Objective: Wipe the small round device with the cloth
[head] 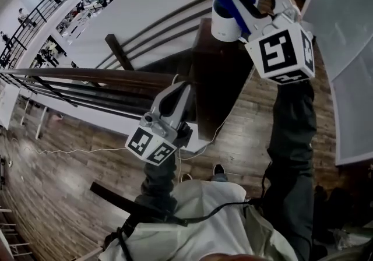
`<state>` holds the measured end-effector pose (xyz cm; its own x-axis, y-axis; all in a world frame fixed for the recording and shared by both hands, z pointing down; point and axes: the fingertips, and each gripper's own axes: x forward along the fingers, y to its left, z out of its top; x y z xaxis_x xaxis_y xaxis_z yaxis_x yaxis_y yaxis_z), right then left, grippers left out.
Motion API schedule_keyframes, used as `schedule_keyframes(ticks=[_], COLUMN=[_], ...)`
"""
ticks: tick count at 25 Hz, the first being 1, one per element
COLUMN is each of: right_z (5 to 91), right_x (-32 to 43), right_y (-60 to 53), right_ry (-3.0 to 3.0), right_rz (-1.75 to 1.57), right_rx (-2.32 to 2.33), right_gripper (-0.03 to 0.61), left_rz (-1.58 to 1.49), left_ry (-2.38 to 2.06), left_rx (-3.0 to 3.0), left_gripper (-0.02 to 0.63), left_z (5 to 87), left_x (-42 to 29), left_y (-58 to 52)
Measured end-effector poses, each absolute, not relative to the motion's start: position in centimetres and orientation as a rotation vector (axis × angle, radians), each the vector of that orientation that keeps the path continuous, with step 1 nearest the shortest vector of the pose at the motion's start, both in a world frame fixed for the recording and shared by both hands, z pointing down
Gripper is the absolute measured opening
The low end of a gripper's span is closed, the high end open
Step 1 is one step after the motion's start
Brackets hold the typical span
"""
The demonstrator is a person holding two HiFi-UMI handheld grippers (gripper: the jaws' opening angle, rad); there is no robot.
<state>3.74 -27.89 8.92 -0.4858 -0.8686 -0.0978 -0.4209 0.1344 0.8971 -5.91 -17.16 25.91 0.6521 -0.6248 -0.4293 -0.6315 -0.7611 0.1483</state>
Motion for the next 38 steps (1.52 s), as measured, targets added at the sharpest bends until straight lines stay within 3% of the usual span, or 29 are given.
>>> schedule_keyframes(ticks=[7,12,20,29,35,38], right_z=[9.8,15.1,21.8,20.9,13.8,11.7], right_x=[2.6,-1.5,-1.2,4.3,7.2,8.8], right_y=[-27.2,-27.0,-24.9,-22.6,-22.2,-24.3], right_ry=[-1.868,-1.650,-1.431,-1.855,-1.949,-2.036], right_rz=[-1.394,-1.448,-1.489,-1.354,-1.547,-1.348], right_rx=[1.156,1.003,0.869,1.056,1.369,1.476], right_gripper=[0.087,0.087,0.087,0.087,0.087,0.087], left_rz=[0.729,0.728,0.733,0.754,0.759,0.754], left_ry=[1.070,1.052,1.096,1.109,1.102,1.089], left_rx=[-2.854,-2.867,-2.848,-2.838,-2.862,-2.876], left_gripper=[0.005,0.005,0.005,0.005,0.005,0.005], left_z=[25.9,26.7,27.3,27.5,28.3,28.6], left_x=[-3.6,-4.5,-6.8,-7.3,-7.0,-6.6], left_y=[-16.5,-16.4,-15.9,-16.0,-16.3,-16.2])
